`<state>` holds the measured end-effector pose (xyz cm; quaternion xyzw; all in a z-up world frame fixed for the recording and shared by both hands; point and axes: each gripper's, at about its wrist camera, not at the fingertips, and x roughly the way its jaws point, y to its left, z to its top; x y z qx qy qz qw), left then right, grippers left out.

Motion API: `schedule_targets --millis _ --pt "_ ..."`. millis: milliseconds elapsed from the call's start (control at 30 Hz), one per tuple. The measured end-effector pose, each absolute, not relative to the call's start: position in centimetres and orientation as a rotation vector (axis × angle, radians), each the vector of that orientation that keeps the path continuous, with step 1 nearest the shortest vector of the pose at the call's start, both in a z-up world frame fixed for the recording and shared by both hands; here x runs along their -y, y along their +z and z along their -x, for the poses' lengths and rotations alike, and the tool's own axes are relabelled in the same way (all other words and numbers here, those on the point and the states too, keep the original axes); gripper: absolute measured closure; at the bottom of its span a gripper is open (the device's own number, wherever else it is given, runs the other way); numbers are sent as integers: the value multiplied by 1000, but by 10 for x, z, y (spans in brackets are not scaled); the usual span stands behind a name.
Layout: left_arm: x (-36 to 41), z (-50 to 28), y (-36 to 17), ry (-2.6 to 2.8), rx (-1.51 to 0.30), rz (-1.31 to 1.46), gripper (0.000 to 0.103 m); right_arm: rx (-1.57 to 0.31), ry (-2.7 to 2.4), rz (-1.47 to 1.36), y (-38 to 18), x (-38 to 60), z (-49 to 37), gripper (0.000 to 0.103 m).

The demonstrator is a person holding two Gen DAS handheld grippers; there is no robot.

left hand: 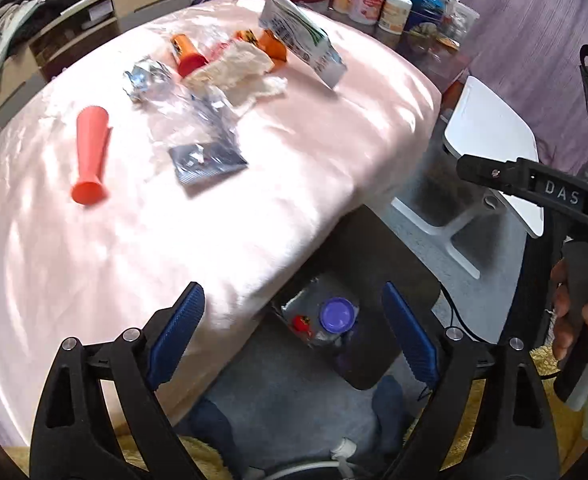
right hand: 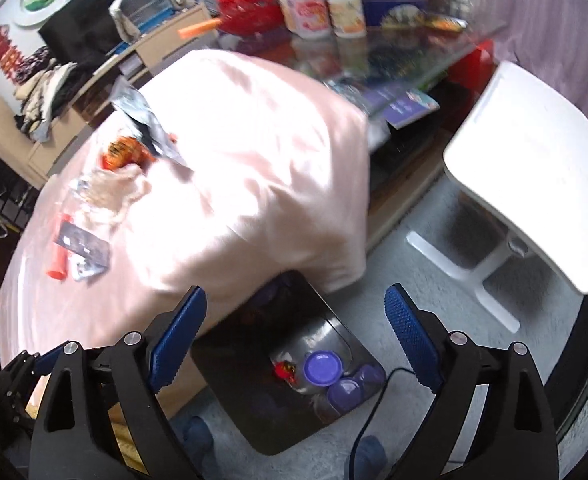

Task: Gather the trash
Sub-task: 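Grasp the silver blister pack with the left tool while the right tool grasps the grey wrapper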

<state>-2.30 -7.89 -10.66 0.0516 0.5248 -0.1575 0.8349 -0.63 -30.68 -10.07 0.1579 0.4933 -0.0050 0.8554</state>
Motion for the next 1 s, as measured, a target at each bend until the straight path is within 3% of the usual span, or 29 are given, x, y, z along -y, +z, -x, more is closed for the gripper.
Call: schedule_targets --millis 400,767,1000 --pt "45 -22 -68 -268 -1056 -36 20 -958 110 -197 -47 268 -56 12" --pt "50 -67 -79 -271 -1088 9 49 -1002 191 -165 -67 238 -103 14" --pt "54 -82 -86 -271 -1099 24 53 -990 260 -162 -78 223 -127 25"
